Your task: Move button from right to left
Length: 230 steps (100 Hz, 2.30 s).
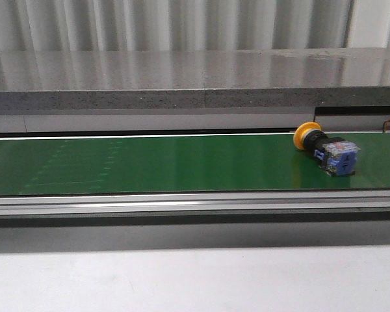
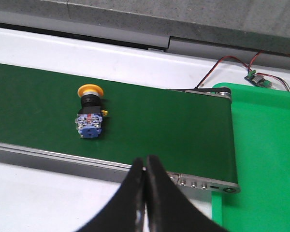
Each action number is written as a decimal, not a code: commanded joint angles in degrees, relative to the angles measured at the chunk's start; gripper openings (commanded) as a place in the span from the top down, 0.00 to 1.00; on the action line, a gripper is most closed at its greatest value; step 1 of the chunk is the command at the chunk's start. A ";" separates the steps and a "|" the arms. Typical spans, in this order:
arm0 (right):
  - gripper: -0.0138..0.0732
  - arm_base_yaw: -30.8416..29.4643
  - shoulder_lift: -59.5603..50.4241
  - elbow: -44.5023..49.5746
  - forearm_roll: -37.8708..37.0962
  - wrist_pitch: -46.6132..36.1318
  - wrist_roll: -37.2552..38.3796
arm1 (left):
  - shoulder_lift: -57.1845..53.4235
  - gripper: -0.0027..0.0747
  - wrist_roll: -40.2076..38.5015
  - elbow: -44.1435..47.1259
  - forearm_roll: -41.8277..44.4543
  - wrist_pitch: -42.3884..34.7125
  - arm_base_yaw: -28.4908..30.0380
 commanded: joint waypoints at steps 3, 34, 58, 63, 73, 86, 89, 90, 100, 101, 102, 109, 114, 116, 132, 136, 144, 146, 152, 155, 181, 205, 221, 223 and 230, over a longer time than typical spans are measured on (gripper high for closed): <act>0.92 -0.01 0.08 -1.40 0.48 -4.23 -0.53 | 7.11 0.99 0.15 -8.80 -0.69 4.07 -0.01; 0.92 -0.01 0.08 -1.40 0.48 -4.23 -0.53 | 20.40 0.99 0.15 -19.50 -0.69 14.86 -0.01; 0.92 -0.01 0.08 -1.40 0.48 -4.23 -0.53 | 25.43 0.99 0.15 -19.63 -0.69 14.91 -0.01; 0.92 -0.01 0.08 -1.40 0.48 -4.23 -0.53 | 26.16 0.99 0.15 -19.63 -0.69 14.91 -0.01; 0.92 -0.01 0.08 -1.40 0.48 -4.23 -0.53 | 26.72 0.99 0.15 -19.63 -0.69 14.91 -0.01; 0.92 -0.01 0.08 -1.40 0.48 -4.23 -0.53 | 26.83 0.89 0.15 -19.63 -0.69 14.91 -0.01; 0.92 -0.01 0.08 -1.40 0.48 -4.23 -0.53 | 26.83 0.83 0.15 -19.63 -0.69 14.91 -0.01; 0.92 -0.01 0.08 -1.40 0.48 -4.23 -0.53 | 26.83 0.82 0.15 -19.63 -0.69 14.91 -0.01; 0.92 -0.01 0.08 -1.40 0.48 -4.23 -0.53 | 26.83 0.59 0.18 -19.63 -0.69 14.91 -0.01; 0.92 -0.01 0.08 -1.40 0.48 -4.23 -0.53 | 26.83 0.56 0.18 -19.63 -0.69 14.91 -0.01; 0.92 -0.01 0.08 -1.40 0.48 -4.23 -0.53 | 26.83 0.54 0.18 -19.63 -0.69 14.91 -0.01; 0.92 -0.01 0.08 -1.40 0.48 -4.23 -0.53 | 26.83 0.36 0.18 -19.63 -0.69 14.91 -0.01; 0.92 -0.01 0.08 -1.40 0.48 -4.23 -0.53 | 26.83 0.26 0.18 -19.63 -0.69 14.70 -0.01; 0.92 -0.01 0.08 -1.40 0.48 -4.23 -0.53 | 26.83 0.23 0.18 -19.63 -0.69 14.70 -0.01; 0.92 -0.01 0.08 -1.40 0.48 -4.23 -0.53 | 26.83 0.19 0.18 -19.63 -0.69 14.11 -0.01; 0.92 -0.01 0.08 -1.40 0.48 -4.23 -0.53 | 26.83 0.19 0.18 -19.63 -0.69 13.80 -0.01; 0.92 -0.01 0.08 -1.40 0.48 -4.23 -0.53 | 26.83 0.19 0.18 -19.63 -0.69 13.71 -0.01; 0.92 -0.01 0.08 -1.40 0.48 -4.23 -0.53 | 26.83 0.19 0.18 -19.63 -0.69 13.71 -0.01; 0.92 -0.01 0.08 -1.40 0.48 -4.23 -0.53 | 26.83 0.19 0.18 -19.63 -0.69 13.71 -0.01; 0.92 -0.01 0.08 -1.40 0.48 -4.23 -0.53 | 26.83 0.19 0.18 -19.63 -0.69 13.71 -0.01; 0.92 -0.01 0.08 -1.40 0.48 -4.23 -0.53 | 26.83 0.19 0.18 -19.63 -2.09 13.71 -0.01; 0.92 -0.01 0.08 -1.40 0.48 -4.23 -0.53 | 29.51 0.19 0.18 -19.63 -4.49 13.71 -0.01; 0.92 -0.01 0.08 -1.40 0.48 -4.23 -0.53 | 32.42 0.19 0.18 -19.63 -6.43 13.28 -0.01; 0.92 -0.01 0.08 -1.40 0.48 -4.23 -0.53 | 32.81 0.19 0.18 -19.63 -6.57 13.27 -0.01; 0.92 -0.01 0.08 -1.40 0.48 -4.23 -0.53 | 33.99 0.19 0.18 -19.63 -6.97 12.79 -0.01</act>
